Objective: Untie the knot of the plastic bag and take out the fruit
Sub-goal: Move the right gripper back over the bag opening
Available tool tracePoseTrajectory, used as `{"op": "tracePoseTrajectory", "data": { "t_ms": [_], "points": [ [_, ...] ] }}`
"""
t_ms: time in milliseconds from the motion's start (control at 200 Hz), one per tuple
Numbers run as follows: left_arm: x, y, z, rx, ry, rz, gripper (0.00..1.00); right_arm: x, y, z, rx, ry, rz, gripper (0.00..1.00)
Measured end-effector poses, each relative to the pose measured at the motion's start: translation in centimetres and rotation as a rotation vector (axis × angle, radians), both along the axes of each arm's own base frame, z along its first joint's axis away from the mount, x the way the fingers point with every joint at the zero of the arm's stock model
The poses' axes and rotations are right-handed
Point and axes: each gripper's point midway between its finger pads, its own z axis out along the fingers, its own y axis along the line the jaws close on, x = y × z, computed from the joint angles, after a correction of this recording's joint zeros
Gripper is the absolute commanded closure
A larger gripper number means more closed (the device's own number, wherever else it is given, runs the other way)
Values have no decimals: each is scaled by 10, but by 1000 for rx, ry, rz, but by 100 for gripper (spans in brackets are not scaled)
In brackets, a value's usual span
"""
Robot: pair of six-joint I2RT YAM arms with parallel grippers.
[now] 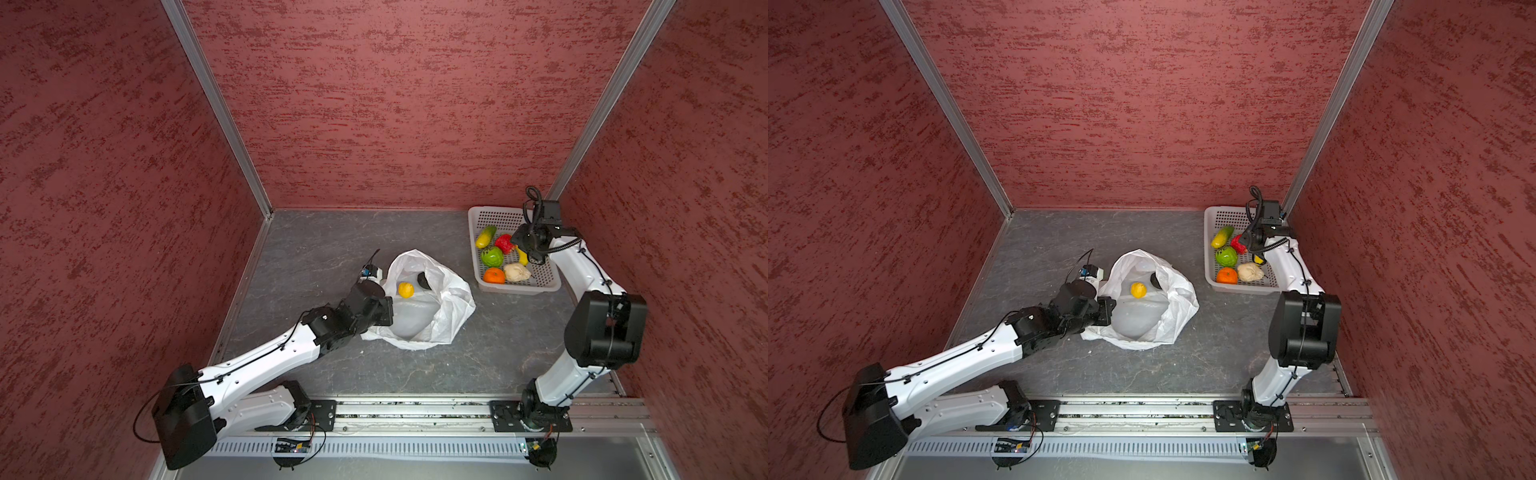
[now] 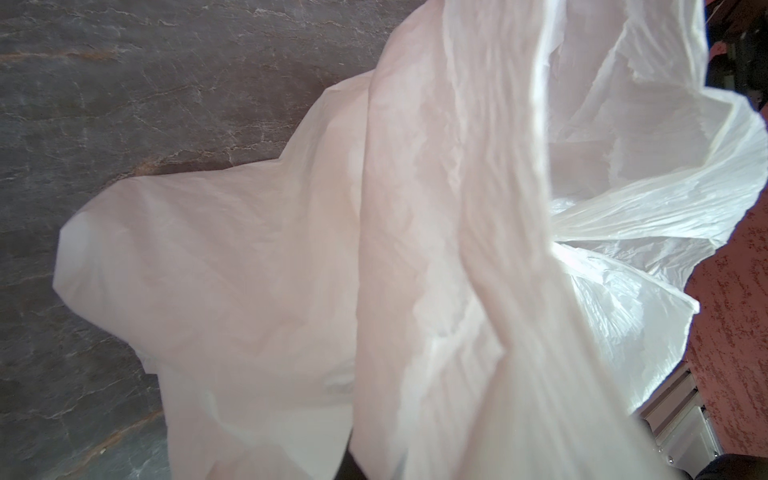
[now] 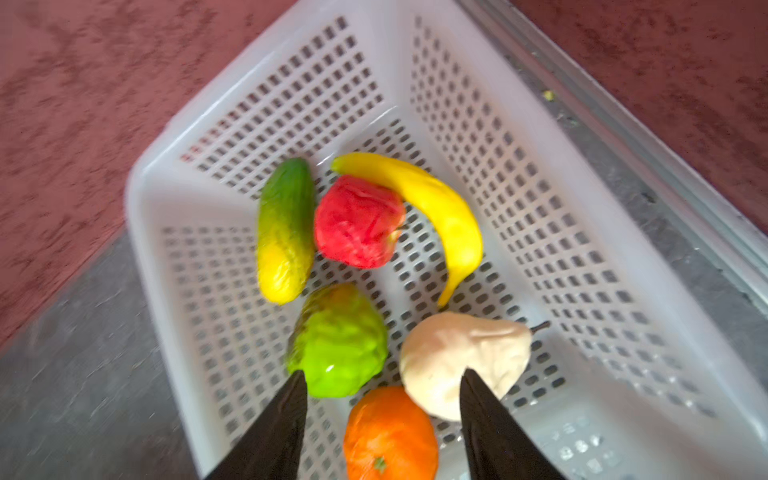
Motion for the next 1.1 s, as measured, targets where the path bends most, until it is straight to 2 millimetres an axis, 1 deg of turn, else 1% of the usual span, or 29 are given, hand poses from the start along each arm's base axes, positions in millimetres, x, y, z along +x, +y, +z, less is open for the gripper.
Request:
{"op": "tracePoseTrajectory", "data": {
  "t_ms": [65, 150, 195, 311, 381, 486, 626, 786, 857, 962, 1102],
  "points": [
    [-1, 0, 1, -4, -3, -1, 100, -10, 27, 11, 11, -16, 77, 35],
    [-1, 1, 3, -7, -9, -3, 100, -28, 70, 26, 30, -35, 194, 30],
    [-1, 0, 3, -8, -11, -4, 100, -37, 89, 34, 39, -46, 246, 28],
    [-2, 0, 3, -4, -14, -11, 100, -63, 138, 61, 70, -97, 385, 21],
    [-2, -1, 3, -5, -15, -13, 100, -78, 162, 76, 84, -128, 454, 18],
    [-1, -2, 4, -8, -20, -14, 100, -100, 195, 92, 100, -150, 547, 15],
    [-1, -2, 5, -6, -24, -18, 100, -129, 240, 103, 126, -161, 672, 14],
    [-1, -3, 6, -10, -27, -19, 100, -166, 282, 110, 144, -167, 794, 13],
    [-1, -4, 6, -11, -28, -21, 100, -179, 295, 112, 144, -175, 837, 12],
    [-2, -5, 6, -13, -30, -25, 100, -193, 311, 112, 144, -184, 882, 12],
    [-3, -5, 6, -12, -30, -27, 100, -206, 324, 96, 133, -168, 919, 12]
  ]
}}
